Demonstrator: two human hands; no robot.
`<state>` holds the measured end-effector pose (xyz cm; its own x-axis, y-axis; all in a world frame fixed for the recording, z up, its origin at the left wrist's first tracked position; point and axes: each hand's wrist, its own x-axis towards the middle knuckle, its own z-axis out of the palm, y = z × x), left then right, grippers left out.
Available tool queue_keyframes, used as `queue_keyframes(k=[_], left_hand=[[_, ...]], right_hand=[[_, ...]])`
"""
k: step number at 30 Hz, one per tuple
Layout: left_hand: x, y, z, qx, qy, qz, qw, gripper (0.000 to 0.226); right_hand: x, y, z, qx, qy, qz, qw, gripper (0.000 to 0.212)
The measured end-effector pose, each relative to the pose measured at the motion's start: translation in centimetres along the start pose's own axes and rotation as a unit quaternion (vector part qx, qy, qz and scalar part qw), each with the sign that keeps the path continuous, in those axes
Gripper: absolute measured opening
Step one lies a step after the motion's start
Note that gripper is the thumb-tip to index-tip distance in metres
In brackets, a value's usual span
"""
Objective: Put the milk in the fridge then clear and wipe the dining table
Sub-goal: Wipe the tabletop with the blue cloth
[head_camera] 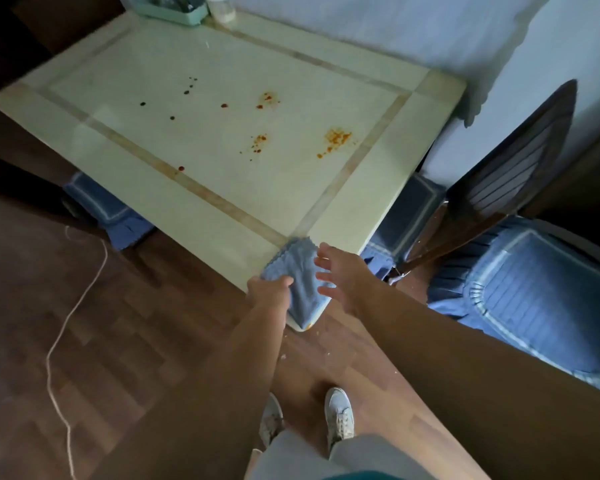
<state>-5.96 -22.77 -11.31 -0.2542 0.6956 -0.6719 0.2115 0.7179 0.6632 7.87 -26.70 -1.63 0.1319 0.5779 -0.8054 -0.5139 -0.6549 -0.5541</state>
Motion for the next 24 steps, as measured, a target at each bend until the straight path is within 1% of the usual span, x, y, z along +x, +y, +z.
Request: queue_keyframes(k=[3,5,6,7,9,11,14,17,19,21,23,24], left_hand=[[-2.8,2.0,-0.2,-0.013,-0.027,-0.019,0.999,0.012],[-3.1,2.5,-0.4,-0.007,-0.062,-0.046,0.997,0.022],[-3.3,2.9,-0.6,-0.017,-0.078,-0.059,0.995,0.019],[-3.6,3.3,-0.8,-0.025,-0.085,-0.069,0.994,0.011],[-3.8,4.3,-1.4,-0.022,-0.075,-0.074,0.994,0.03],[-4.3,5.3,-2.3,-0.039,-0.075,-0.067,0.994,0.038],[-4.7,6.8,-4.3,-0.126,-0.086,-0.076,0.985,0.039],[-4.5,7.8,-7.3,-0.199,-0.102,-0.072,0.972,0.039],[-3.9,8.3,-8.9,-0.239,-0.131,-0.079,0.959,0.043],[-2.8,8.5,-11.2,-0.291,-0.171,-0.093,0.937,0.049],[-1.3,8.8,-13.6,-0.325,-0.183,-0.086,0.924,0.05],[-0.4,8.8,-15.1,-0.327,-0.181,-0.079,0.924,0.051]], right_hand=[[0.4,0.3,0.2,-0.008,0.013,0.009,1.0,0.018],[0.4,0.1,0.4,-0.01,0.012,0.014,1.0,0.02],[0.4,0.0,0.6,-0.02,0.01,0.014,1.0,0.022],[0.4,-0.1,0.8,-0.029,0.008,0.011,0.999,0.023],[0.4,-0.5,1.4,-0.02,-0.001,0.006,1.0,0.02],[0.5,-0.7,2.5,-0.025,-0.004,-0.001,1.0,0.021],[0.2,-1.1,5.3,-0.058,0.004,-0.021,0.998,0.034],[-0.6,-1.3,9.2,-0.094,-0.006,-0.045,0.995,0.038],[-1.1,-1.7,11.0,-0.116,-0.01,-0.055,0.992,0.031],[-1.4,-1.8,13.6,-0.13,-0.021,-0.058,0.99,0.022],[-1.5,-2.0,16.3,-0.132,-0.024,-0.063,0.989,0.02],[-1.5,-2.0,17.9,-0.13,-0.023,-0.067,0.989,0.022]])
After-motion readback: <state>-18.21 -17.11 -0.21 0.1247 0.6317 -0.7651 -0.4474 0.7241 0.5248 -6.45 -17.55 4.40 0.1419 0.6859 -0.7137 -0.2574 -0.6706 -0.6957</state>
